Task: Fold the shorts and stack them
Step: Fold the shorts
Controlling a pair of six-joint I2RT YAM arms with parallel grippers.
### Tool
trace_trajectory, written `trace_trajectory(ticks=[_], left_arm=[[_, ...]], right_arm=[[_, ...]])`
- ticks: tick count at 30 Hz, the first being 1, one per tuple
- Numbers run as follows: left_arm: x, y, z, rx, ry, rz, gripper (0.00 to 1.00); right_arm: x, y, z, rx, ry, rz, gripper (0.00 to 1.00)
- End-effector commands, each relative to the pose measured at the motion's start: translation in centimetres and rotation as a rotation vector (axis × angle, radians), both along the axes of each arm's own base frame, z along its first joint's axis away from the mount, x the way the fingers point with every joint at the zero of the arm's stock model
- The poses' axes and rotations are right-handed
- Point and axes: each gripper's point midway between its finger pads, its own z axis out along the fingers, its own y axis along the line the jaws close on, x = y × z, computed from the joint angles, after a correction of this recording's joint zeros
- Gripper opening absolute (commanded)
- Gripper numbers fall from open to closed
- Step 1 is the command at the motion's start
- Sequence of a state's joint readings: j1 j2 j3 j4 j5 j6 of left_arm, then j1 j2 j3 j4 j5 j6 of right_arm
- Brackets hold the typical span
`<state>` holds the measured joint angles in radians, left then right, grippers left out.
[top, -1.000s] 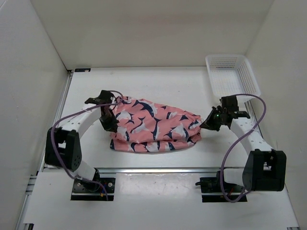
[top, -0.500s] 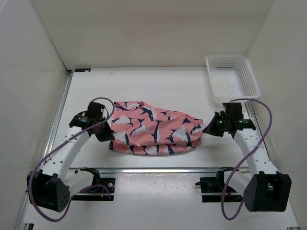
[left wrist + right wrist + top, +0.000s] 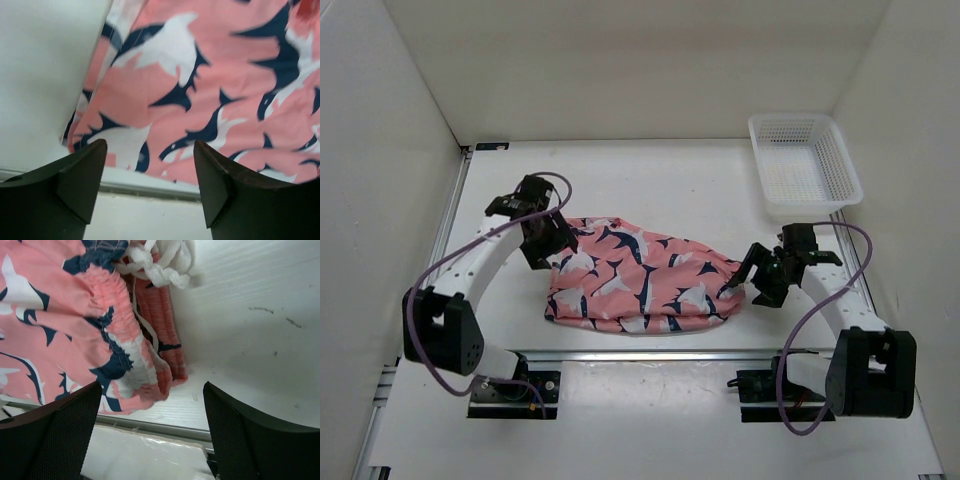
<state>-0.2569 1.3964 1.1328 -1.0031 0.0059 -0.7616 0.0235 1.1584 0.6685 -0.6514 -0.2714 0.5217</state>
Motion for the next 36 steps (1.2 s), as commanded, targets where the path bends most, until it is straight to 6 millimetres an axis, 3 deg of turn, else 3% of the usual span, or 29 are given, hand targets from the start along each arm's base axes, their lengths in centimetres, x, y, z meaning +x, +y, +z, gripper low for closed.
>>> trace_trajectory(ticks=[1,6,11,13,14,15,19,23,24,27,28,36], left_arm=[[2.2,0.8,-0.8,0.081,0.003,0.003,0.80],[2.8,0.2,-3.9,0.074,0.076,-0.008,0.76],[3.0,0.0,-4.5,0.065,0.079,-0.011,0.75],[2.7,-0.2,-4.4,0.055,0.080,-0.014,0.74],[2.7,-0.2,-4.4,0.055,0.080,-0.014,0.74],[2.7,-0.1,-4.1,0.037,0.075,-0.008,0.72],[2.7,0.3,-3.5,0.007,0.064,-0.008,0.71],[2.2,1.2,-3.1,-0.004,0.042,0.003,0.65],[1.9,1.6,-3.1,-0.004,0.044,0.012,0.55],[1.9,1.4,-4.4,-0.014,0.058,0.019,0.17],[1.6,1.1,-5.1,-0.027,0.083,0.014,0.10],[2.2,-0.7,-9.8,-0.033,0.178,-0.011,0.10]], right_arm=[[0.5,1.6,-0.7,0.112,0.023,-0.028,0.87],[0.0,2.5,-2.8,0.181,0.054,-0.070,0.81],[0.2,1.9,-4.1,0.132,0.056,-0.100,0.74],[0.7,1.7,-4.6,0.124,0.059,-0.114,0.66],[1.0,1.6,-4.6,0.118,0.048,-0.128,0.61],[1.0,1.3,-5.1,0.101,0.060,-0.136,0.41],[2.5,0.1,-4.4,0.034,0.011,-0.166,0.00],[3.5,-2.5,-2.1,-0.124,-0.049,-0.173,0.00],[4.5,-3.0,-0.4,-0.153,-0.109,-0.160,0.00],[5.4,-4.1,1.3,-0.223,-0.171,-0.152,0.00],[6.0,-4.1,2.3,-0.228,-0.208,-0.140,0.00],[7.5,-3.4,4.9,-0.273,-0.264,-0.084,0.00]])
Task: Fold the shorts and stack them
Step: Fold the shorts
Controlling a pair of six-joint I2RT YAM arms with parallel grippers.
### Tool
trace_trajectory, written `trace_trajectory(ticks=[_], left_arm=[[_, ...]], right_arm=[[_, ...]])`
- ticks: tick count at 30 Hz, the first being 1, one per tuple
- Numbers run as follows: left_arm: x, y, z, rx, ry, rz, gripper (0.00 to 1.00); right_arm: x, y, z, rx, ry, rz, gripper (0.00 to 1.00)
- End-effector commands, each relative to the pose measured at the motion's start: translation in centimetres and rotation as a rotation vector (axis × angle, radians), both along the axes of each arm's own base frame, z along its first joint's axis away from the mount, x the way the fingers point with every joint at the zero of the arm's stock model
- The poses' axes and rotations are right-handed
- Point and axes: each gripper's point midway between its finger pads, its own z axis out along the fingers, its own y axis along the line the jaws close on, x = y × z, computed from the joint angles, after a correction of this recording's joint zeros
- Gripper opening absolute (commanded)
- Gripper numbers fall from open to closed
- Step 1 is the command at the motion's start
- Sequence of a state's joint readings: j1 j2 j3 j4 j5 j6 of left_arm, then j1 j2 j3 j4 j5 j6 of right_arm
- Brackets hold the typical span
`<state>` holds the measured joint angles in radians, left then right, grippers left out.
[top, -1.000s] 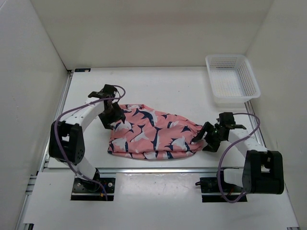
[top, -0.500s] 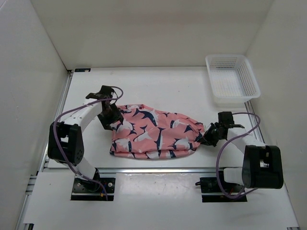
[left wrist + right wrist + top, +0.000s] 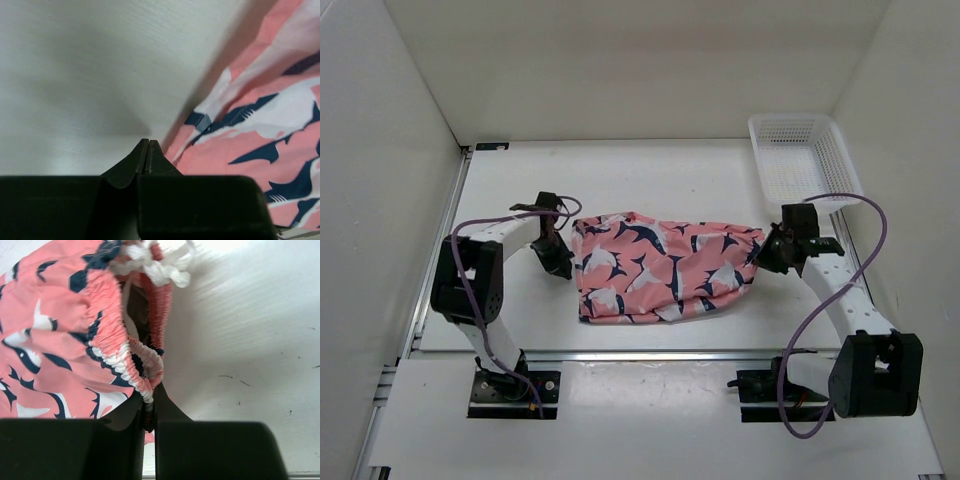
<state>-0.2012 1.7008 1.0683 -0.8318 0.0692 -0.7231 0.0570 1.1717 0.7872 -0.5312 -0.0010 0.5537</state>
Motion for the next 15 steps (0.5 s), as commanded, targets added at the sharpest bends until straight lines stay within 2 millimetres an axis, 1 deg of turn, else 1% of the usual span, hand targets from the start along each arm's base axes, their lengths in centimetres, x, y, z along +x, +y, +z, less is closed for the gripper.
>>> trace_trajectory(ticks=[1,3,4,5,6,7,8,9,10,11,12,13,14,15], left_arm=[[1.0,-1.0,-0.9,-0.027,-0.021,-0.010,0.10],[1.5,-2.1,-1.1,-0.039,-0.015,-0.036,0.10],[1.8,-2.6,-1.2,-0.041,-0.024,-0.047,0.10],[2.0,-2.9,-1.3,-0.040,-0.022,-0.057,0.10],[2.2,-3.4,-1.4,-0.041,-0.022,-0.070,0.10],[2.2,-3.5,-1.9,-0.037,-0.009,-0.070,0.10],[2.6,-3.5,-1.9,-0.038,-0.012,-0.070,0.10],[2.6,-3.6,-1.8,-0.039,-0.010,-0.061,0.10],[2.5,-3.6,-2.1,-0.037,-0.002,-0.061,0.10],[2.5,-3.7,-2.1,-0.046,0.001,-0.062,0.10],[2.8,-3.8,-1.9,-0.048,-0.008,-0.063,0.10],[2.7,-3.8,-2.2,-0.046,0.001,-0.062,0.10],[3.0,-3.9,-1.9,-0.048,-0.010,-0.063,0.10],[3.0,-3.9,-1.9,-0.048,-0.010,-0.063,0.10]], right_arm=[[1.3,0.6,2.5,-0.069,-0.056,0.052,0.00],[1.6,0.9,3.1,-0.107,-0.070,0.071,0.00],[1.9,1.9,3.9,-0.119,-0.085,0.102,0.00],[2.3,2.3,4.6,-0.130,-0.106,0.111,0.00],[2.4,2.8,4.8,-0.138,-0.098,0.116,0.00],[2.1,4.0,4.8,-0.153,-0.084,0.155,0.00],[3.0,4.8,6.4,-0.156,-0.119,0.156,0.00],[3.1,5.6,6.6,-0.170,-0.111,0.180,0.00],[2.4,7.6,7.0,-0.181,-0.104,0.234,0.00],[3.0,9.2,9.0,-0.181,-0.150,0.252,0.00],[3.3,10.0,9.0,-0.222,-0.150,0.258,0.00],[2.2,12.5,9.4,-0.238,-0.152,0.337,0.00],[2.6,14.4,11.1,-0.224,-0.193,0.359,0.00],[2.6,16.0,10.6,-0.235,-0.174,0.388,0.00]])
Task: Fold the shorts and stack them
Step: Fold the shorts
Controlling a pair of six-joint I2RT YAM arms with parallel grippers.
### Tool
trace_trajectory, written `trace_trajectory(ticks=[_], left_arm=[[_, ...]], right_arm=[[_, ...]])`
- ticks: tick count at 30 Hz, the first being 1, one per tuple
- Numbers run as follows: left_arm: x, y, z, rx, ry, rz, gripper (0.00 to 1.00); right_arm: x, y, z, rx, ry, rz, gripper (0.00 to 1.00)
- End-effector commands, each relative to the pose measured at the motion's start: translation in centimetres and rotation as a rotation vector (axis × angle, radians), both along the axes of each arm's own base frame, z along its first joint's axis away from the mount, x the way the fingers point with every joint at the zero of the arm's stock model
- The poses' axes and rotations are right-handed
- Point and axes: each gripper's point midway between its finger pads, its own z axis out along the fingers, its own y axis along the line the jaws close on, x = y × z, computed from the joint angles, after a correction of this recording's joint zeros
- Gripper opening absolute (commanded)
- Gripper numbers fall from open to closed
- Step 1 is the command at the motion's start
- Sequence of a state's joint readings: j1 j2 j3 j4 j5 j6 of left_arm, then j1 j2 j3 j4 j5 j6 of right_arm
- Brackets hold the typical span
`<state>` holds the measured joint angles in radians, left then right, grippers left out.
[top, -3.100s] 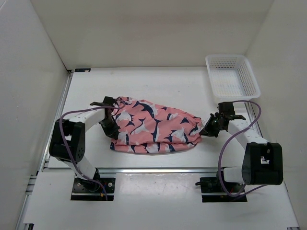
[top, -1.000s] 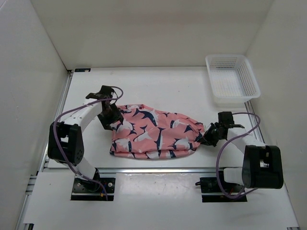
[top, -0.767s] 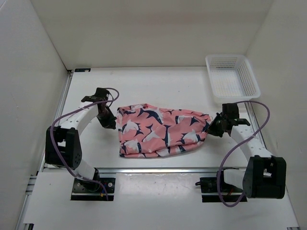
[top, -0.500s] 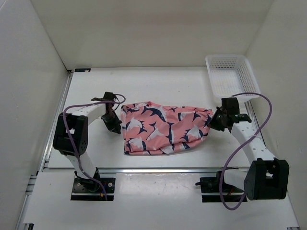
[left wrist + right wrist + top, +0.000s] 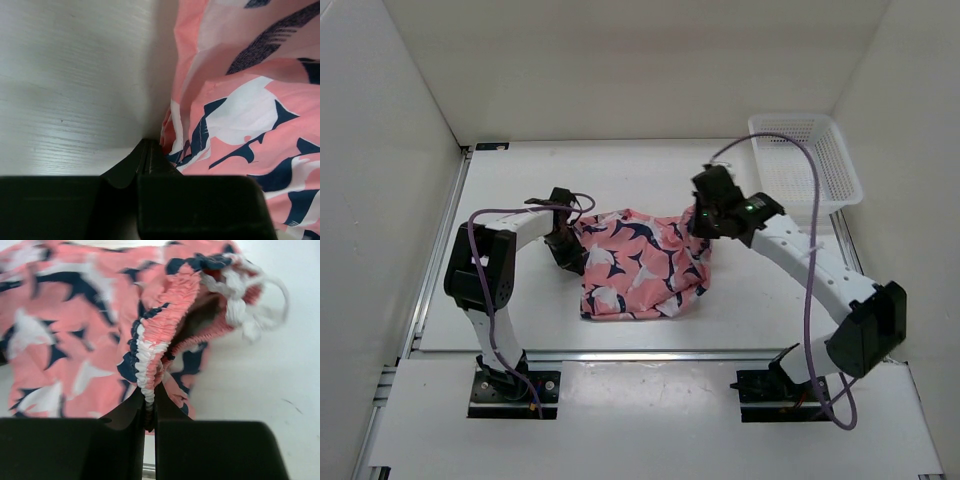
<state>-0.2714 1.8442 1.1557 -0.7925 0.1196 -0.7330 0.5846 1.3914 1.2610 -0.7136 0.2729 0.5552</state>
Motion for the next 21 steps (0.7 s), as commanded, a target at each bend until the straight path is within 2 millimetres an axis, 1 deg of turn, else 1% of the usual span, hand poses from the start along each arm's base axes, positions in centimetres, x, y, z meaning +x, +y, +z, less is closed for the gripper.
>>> trace_trajectory(ticks=[1,2,3,4,5,6,7,8,9,10,11,12,13,14,16,18,19,21], left_arm=[[1.4,-0.3,-0.1,-0.004,-0.039,0.006,0.10],[1.4,-0.5,0.0,-0.013,-0.036,0.004,0.10],[1.5,-0.5,0.3,-0.016,-0.047,0.004,0.10],[1.6,-0.3,0.3,-0.004,-0.050,0.006,0.10],[1.7,-0.4,0.6,-0.007,-0.062,0.006,0.10],[1.8,-0.4,1.0,-0.010,-0.072,0.006,0.10],[1.5,-0.1,0.7,0.001,-0.066,0.008,0.10],[1.6,-0.2,1.0,-0.002,-0.074,0.008,0.10],[1.2,-0.1,0.7,0.000,-0.063,0.017,0.10],[1.2,-0.1,0.7,0.000,-0.063,0.017,0.10],[1.0,0.0,0.8,0.000,-0.063,0.017,0.10],[1.1,0.1,0.8,0.007,-0.064,0.029,0.10],[1.1,0.1,0.8,0.008,-0.064,0.029,0.10],[1.1,0.1,0.8,0.008,-0.064,0.029,0.10],[1.1,0.1,0.8,0.008,-0.064,0.029,0.10],[1.4,0.0,1.0,0.005,-0.072,0.029,0.10],[1.3,-0.2,1.0,-0.004,-0.070,0.028,0.10],[1.4,-0.2,1.3,-0.006,-0.079,0.028,0.10]], right_arm=[[-0.9,5.3,2.0,-0.050,-0.045,0.090,0.00],[-1.1,6.4,2.1,-0.064,-0.043,0.105,0.00],[-1.3,9.3,2.2,-0.060,-0.050,0.145,0.00],[-1.6,10.5,2.0,-0.068,-0.042,0.171,0.00],[-1.6,11.8,1.9,-0.067,-0.045,0.178,0.00],[-2.0,14.2,1.6,-0.067,-0.039,0.214,0.00],[-2.2,15.2,1.3,-0.076,-0.043,0.228,0.00],[-2.2,16.4,-0.1,-0.099,-0.024,0.246,0.00],[-2.5,18.1,0.6,-0.080,-0.040,0.271,0.00],[-2.5,18.8,0.3,-0.082,-0.039,0.280,0.00],[-2.7,20.2,-0.8,-0.073,-0.023,0.303,0.00],[-3.0,21.4,-0.6,-0.054,-0.026,0.324,0.00],[-3.0,21.7,-1.0,-0.053,-0.016,0.331,0.00],[-2.7,22.6,-1.7,-0.040,-0.015,0.337,0.00],[-3.0,23.5,-2.4,-0.016,0.006,0.360,0.00],[-2.7,24.0,-3.1,-0.020,0.010,0.361,0.00],[-2.8,24.1,-3.2,-0.015,0.016,0.366,0.00],[-2.6,24.8,-3.9,-0.005,0.017,0.372,0.00]])
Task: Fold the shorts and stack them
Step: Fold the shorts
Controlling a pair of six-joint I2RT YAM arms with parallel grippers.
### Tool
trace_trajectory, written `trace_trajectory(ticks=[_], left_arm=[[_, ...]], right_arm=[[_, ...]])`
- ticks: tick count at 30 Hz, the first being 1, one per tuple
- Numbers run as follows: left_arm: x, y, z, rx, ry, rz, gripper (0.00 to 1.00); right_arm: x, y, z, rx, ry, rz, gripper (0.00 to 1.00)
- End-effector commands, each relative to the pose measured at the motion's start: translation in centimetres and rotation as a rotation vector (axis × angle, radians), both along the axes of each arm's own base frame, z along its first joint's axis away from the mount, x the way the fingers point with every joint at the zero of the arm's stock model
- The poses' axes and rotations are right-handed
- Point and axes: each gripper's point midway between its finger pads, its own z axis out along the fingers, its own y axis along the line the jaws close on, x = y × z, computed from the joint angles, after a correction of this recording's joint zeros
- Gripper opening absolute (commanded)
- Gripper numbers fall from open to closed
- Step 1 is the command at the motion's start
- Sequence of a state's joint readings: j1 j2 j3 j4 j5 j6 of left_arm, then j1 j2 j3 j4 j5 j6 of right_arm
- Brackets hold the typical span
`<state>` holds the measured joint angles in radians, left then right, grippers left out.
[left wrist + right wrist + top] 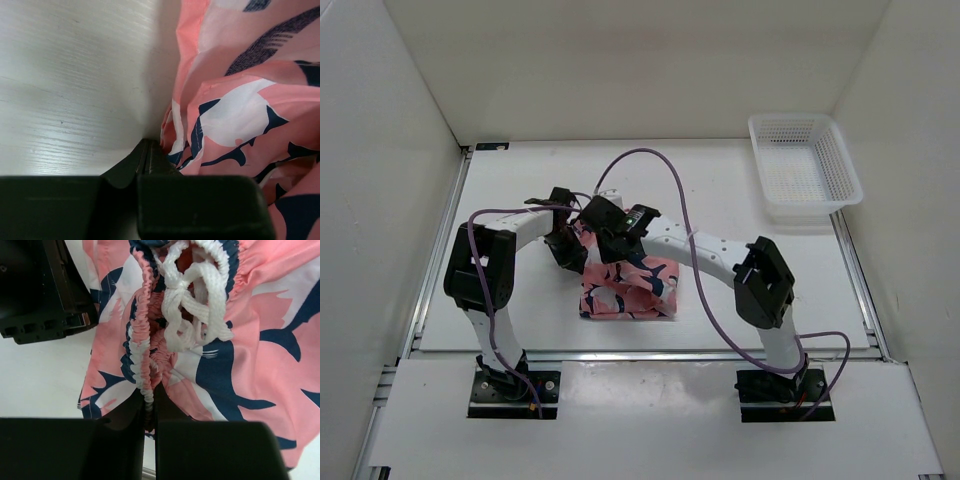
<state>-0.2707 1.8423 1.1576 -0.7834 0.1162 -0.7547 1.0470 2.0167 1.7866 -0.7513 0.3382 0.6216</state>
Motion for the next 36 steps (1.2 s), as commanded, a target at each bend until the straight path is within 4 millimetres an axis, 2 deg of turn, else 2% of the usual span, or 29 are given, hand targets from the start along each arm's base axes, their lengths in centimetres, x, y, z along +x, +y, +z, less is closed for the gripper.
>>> trace_trajectory(ticks=[1,7,8,10,11,12,13,14,15,16,18,19,20,21,22,23,24,25,26,29,30,31,34,36], left_arm=[[1.1,-0.1,1.2,-0.003,-0.069,0.005,0.10],[1.4,0.2,1.8,-0.004,-0.081,0.005,0.10],[1.1,0.1,1.8,-0.010,-0.070,0.004,0.10],[1.6,1.4,3.2,-0.016,-0.099,0.045,0.19],[1.7,2.1,3.8,-0.007,-0.113,0.061,0.23],[2.1,2.9,4.4,-0.010,-0.134,0.087,0.26],[2.1,3.4,5.8,-0.015,-0.162,0.102,0.31],[1.9,4.0,6.3,-0.005,-0.163,0.117,0.33],[2.2,4.8,7.2,-0.007,-0.182,0.142,0.40],[2.8,5.1,8.6,-0.011,-0.222,0.140,0.40],[2.7,6.0,9.6,0.004,-0.221,0.149,0.42],[3.3,6.4,10.9,0.004,-0.253,0.150,0.42],[3.4,6.5,11.7,0.005,-0.269,0.137,0.42],[3.5,6.6,12.0,0.015,-0.275,0.140,0.40],[3.7,6.7,13.3,0.015,-0.312,0.120,0.36],[3.8,6.2,13.7,0.005,-0.323,0.099,0.29],[3.9,5.5,14.5,-0.007,-0.346,0.073,0.11],[4.1,4.3,15.4,-0.013,-0.376,0.021,0.10],[4.1,3.4,15.9,-0.035,-0.384,-0.003,0.10],[4.0,0.6,15.5,-0.063,-0.366,-0.076,0.10],[4.3,0.3,15.2,-0.055,-0.369,-0.084,0.10],[4.1,-0.5,14.7,-0.060,-0.352,-0.091,0.10],[5.5,-1.4,13.5,-0.060,-0.340,-0.105,0.10],[6.8,-1.6,11.3,-0.038,-0.299,-0.112,0.10]], right_arm=[[1.1,2.7,2.3,0.122,-0.031,0.007,0.00],[1.9,5.5,2.4,0.187,-0.036,0.051,0.00],[1.6,5.7,2.4,0.194,-0.023,0.061,0.08],[1.9,5.7,3.4,0.217,-0.052,0.054,0.22],[2.1,5.3,3.8,0.213,-0.068,0.042,0.29],[2.2,5.0,5.3,0.238,-0.097,0.034,0.48],[2.4,4.5,5.2,0.230,-0.114,0.019,0.54],[2.3,4.0,5.6,0.228,-0.123,0.013,0.59],[2.5,3.3,6.8,0.241,-0.139,0.011,0.66],[2.3,2.9,7.0,0.243,-0.140,0.011,0.66],[1.8,1.4,7.7,0.241,-0.161,-0.005,0.68],[1.3,0.4,6.8,0.217,-0.147,-0.005,0.68],[1.1,-0.3,8.1,0.243,-0.167,-0.021,0.68],[1.2,-1.2,8.2,0.242,-0.170,-0.043,0.61],[1.1,-2.1,8.2,0.235,-0.179,-0.067,0.44],[1.0,-3.7,7.8,0.243,-0.172,-0.111,0.24],[1.0,-4.5,7.6,0.248,-0.168,-0.130,0.00],[1.1,-5.2,7.8,0.262,-0.171,-0.149,0.00],[0.9,-6.3,6.2,0.234,-0.140,-0.157,0.00],[0.8,-7.3,4.1,0.219,-0.079,-0.158,0.00],[0.1,-7.5,3.0,0.212,-0.043,-0.151,0.00],[0.1,-7.8,2.1,0.203,-0.020,-0.163,0.00],[0.0,-8.2,0.0,0.187,-0.013,-0.176,0.00],[0.3,-8.5,-1.7,0.165,0.000,-0.187,0.00]])
